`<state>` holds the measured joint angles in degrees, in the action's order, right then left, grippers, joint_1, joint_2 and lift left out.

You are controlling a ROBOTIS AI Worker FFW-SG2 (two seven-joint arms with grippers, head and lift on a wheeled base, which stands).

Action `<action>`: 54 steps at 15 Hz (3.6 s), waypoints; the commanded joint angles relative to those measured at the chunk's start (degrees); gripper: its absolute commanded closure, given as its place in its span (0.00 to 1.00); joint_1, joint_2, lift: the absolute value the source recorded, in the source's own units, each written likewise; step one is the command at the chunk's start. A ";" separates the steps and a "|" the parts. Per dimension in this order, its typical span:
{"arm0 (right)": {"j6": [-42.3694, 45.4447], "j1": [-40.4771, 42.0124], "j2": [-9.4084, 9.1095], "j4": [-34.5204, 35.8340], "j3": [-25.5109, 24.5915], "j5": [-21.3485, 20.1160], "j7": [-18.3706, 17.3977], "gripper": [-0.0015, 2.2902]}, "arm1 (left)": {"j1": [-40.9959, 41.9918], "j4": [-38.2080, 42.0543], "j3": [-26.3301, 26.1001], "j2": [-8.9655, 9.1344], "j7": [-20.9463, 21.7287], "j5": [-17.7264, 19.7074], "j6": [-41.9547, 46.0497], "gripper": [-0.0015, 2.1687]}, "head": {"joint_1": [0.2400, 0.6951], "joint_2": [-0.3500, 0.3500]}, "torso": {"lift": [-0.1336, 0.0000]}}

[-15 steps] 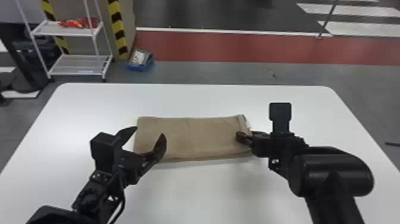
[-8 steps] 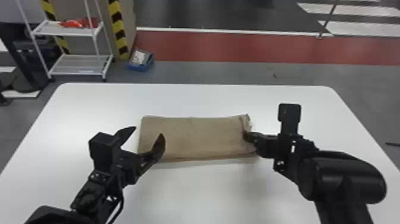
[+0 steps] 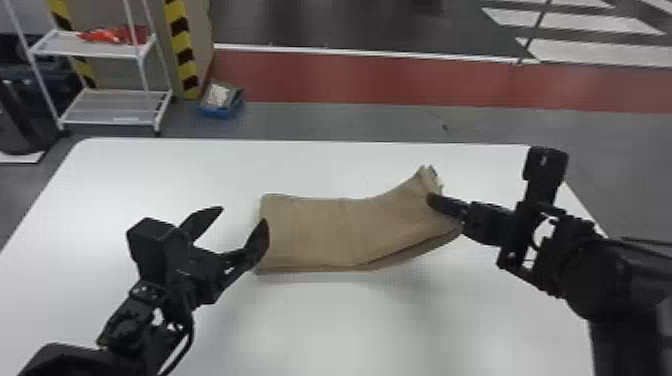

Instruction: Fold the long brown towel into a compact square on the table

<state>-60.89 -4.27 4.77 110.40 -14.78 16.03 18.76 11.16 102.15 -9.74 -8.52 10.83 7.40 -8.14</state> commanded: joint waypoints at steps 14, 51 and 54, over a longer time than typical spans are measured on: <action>-13.43 -8.30 -0.72 8.17 5.20 8.75 -3.20 0.58 | -10.54 -13.38 1.57 0.26 14.39 5.00 -11.86 0.64 | 1.00 0.38 | 0.08; 1.16 -4.43 -4.82 -5.98 27.61 5.06 -8.21 0.04 | -6.85 -9.51 1.83 -0.18 15.80 4.82 -14.14 0.64 | 1.00 0.65 | 0.08; 1.69 -0.39 -4.82 -0.97 25.06 7.35 -8.21 0.02 | -6.15 -8.28 2.36 -0.18 15.89 4.82 -14.14 0.64 | 1.00 0.66 | 0.08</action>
<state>-59.08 -6.64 0.00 106.79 11.58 22.53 10.61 4.68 93.19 -7.75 -8.70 26.71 12.22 -22.30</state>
